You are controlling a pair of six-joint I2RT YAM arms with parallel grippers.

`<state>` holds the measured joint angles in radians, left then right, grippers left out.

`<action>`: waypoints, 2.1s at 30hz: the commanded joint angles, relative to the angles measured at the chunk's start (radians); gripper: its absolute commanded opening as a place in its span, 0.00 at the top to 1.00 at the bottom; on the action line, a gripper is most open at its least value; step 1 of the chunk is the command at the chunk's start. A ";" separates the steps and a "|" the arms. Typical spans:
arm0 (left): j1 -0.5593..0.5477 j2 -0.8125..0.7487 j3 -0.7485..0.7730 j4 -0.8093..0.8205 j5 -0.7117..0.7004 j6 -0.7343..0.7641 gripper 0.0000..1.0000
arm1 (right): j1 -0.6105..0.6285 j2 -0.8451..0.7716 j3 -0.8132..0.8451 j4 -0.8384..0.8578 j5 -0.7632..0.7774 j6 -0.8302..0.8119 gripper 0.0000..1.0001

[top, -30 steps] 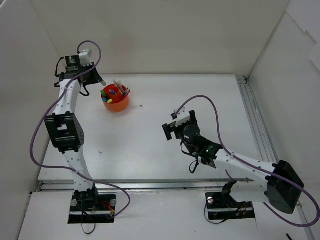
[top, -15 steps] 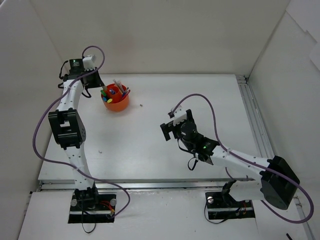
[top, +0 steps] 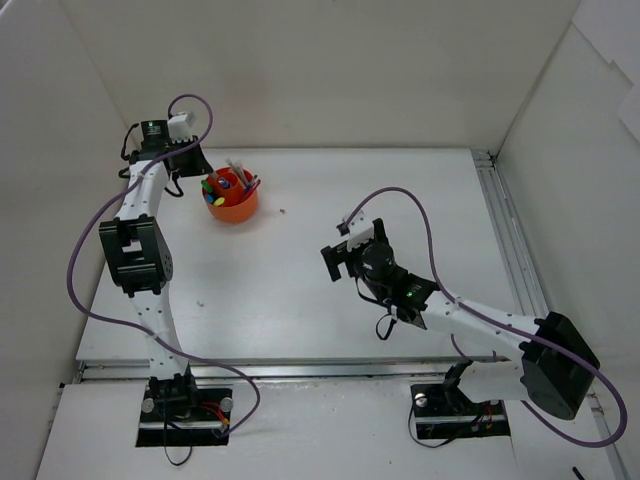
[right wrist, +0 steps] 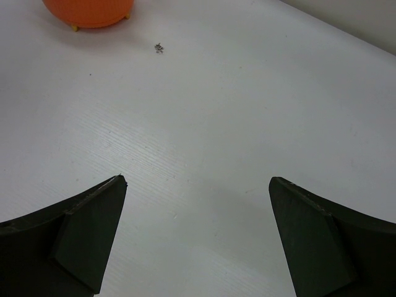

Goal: Sort the stationery into containers
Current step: Place the pen in the storage box, then reset both arms

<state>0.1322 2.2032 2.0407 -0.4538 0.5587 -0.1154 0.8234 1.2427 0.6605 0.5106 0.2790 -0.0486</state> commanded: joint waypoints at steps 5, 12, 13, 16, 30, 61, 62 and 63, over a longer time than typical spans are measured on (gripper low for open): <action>0.006 -0.025 0.032 0.063 0.004 -0.003 0.98 | -0.012 -0.002 0.041 0.057 0.002 0.012 0.02; -0.012 -0.016 0.026 0.070 -0.060 0.011 0.82 | -0.013 -0.019 0.025 0.057 0.012 0.013 0.02; -0.013 -0.013 0.024 0.072 -0.057 0.013 0.81 | -0.013 -0.020 0.024 0.057 0.012 0.018 0.02; -0.013 -0.007 0.027 0.078 -0.051 0.019 0.70 | -0.012 -0.031 0.019 0.055 0.012 0.023 0.02; -0.013 -0.155 -0.039 0.089 -0.039 0.011 0.00 | -0.012 -0.101 -0.010 0.048 0.026 0.044 0.02; -0.126 -1.625 -1.274 0.009 -0.634 -0.495 0.00 | -0.013 -0.715 -0.231 -0.504 0.493 0.618 0.02; -0.126 -1.619 -1.269 0.001 -0.640 -0.495 0.00 | -0.013 -0.730 -0.234 -0.504 0.490 0.616 0.02; -0.126 -1.613 -1.263 0.000 -0.641 -0.497 0.00 | -0.013 -0.741 -0.239 -0.506 0.479 0.612 0.02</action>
<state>0.0090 0.5652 0.7292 -0.4854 -0.0544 -0.5877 0.8120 0.5327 0.4236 -0.0116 0.7120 0.5297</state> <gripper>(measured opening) 0.996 0.979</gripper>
